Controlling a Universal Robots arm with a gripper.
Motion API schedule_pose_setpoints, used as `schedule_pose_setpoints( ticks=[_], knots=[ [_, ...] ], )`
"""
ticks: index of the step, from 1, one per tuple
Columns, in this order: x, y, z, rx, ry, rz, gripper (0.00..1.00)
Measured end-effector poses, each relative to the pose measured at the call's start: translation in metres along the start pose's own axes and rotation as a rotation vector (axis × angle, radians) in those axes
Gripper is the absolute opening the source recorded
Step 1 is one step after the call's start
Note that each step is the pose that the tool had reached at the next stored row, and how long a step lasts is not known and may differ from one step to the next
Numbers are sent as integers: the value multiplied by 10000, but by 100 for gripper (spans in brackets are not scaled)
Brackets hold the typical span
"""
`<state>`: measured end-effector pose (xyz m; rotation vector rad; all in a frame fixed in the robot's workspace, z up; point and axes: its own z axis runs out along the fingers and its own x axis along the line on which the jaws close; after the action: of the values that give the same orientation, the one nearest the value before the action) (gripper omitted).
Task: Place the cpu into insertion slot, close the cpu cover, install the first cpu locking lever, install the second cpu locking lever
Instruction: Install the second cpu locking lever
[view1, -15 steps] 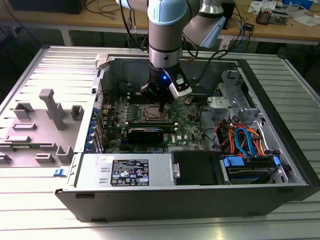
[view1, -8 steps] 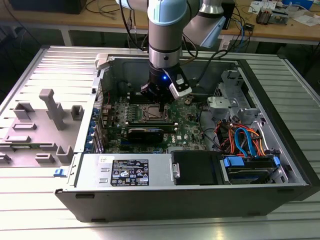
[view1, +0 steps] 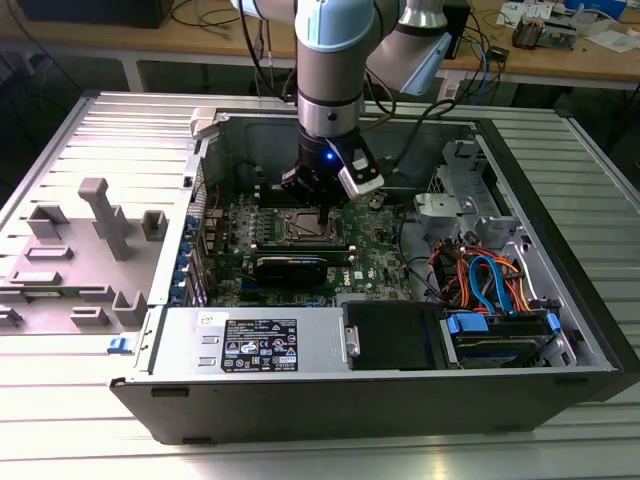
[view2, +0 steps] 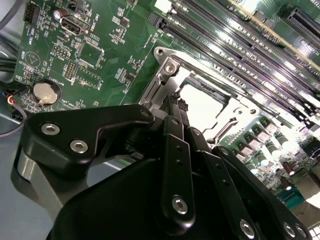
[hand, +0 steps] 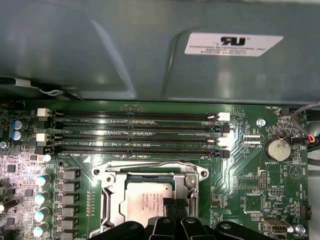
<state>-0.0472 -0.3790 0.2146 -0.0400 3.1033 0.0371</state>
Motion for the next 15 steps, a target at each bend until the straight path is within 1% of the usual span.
schedule_pose_setpoints(
  ticks=[2, 5, 7, 10, 13, 15],
  knots=[
    [1, -19, 0, -1, 0, 1, 11],
    [0, -21, -15, 0, 0, 1, 11],
    [-1, -20, -46, 0, 0, 1, 11],
    [-2, -19, -74, 0, 0, 1, 11],
    [-2, -34, -76, 0, 0, 0, 11],
    [-1, -61, -76, 1, 1, 0, 11]
  ],
)
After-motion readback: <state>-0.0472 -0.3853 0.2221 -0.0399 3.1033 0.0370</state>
